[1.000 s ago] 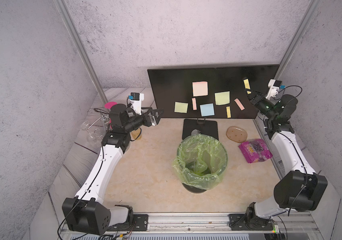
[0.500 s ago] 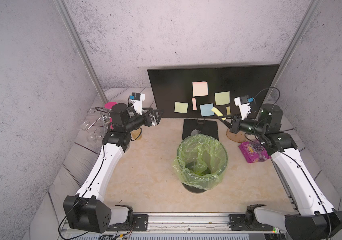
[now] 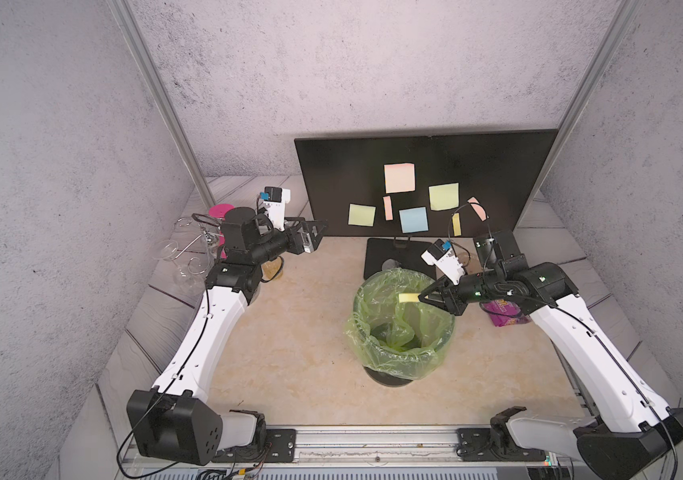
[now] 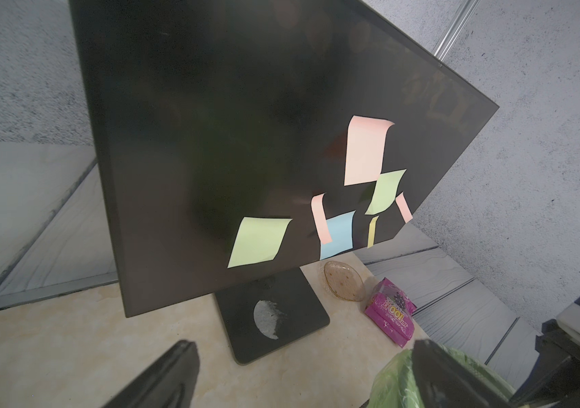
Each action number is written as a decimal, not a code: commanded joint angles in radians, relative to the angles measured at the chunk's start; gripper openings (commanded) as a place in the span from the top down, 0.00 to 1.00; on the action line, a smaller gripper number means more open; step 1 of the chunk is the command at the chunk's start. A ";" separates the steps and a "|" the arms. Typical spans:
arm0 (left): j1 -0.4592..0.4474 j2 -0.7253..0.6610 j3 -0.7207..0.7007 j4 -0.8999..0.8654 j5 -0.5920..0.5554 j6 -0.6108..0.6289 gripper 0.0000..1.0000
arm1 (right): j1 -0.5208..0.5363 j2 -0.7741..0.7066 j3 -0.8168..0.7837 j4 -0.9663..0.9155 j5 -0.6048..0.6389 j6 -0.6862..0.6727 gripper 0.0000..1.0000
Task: Remove the sticky note from the monitor
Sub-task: Place the sticky note in the trash bin.
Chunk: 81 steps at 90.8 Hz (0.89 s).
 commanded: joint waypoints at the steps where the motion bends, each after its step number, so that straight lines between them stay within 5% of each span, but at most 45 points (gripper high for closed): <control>1: -0.010 0.004 0.022 0.001 0.011 0.013 0.00 | 0.004 -0.002 0.044 -0.027 0.075 -0.026 0.55; 8: -0.010 0.002 0.022 -0.004 0.010 0.017 0.00 | 0.005 -0.031 0.037 0.041 0.090 0.000 0.42; 24: -0.010 0.000 0.028 -0.022 0.013 0.025 0.00 | -0.047 -0.083 0.018 0.225 0.269 0.141 0.33; 38: -0.010 -0.011 0.030 -0.038 0.018 0.034 0.00 | -0.330 -0.097 -0.043 0.451 0.059 0.370 0.30; 56: -0.010 -0.017 0.034 -0.056 0.026 0.042 0.00 | -0.540 -0.026 -0.165 0.748 -0.078 0.622 0.25; 81: -0.010 -0.021 0.031 -0.070 0.033 0.059 0.00 | -0.614 0.128 -0.218 0.982 -0.077 0.720 0.23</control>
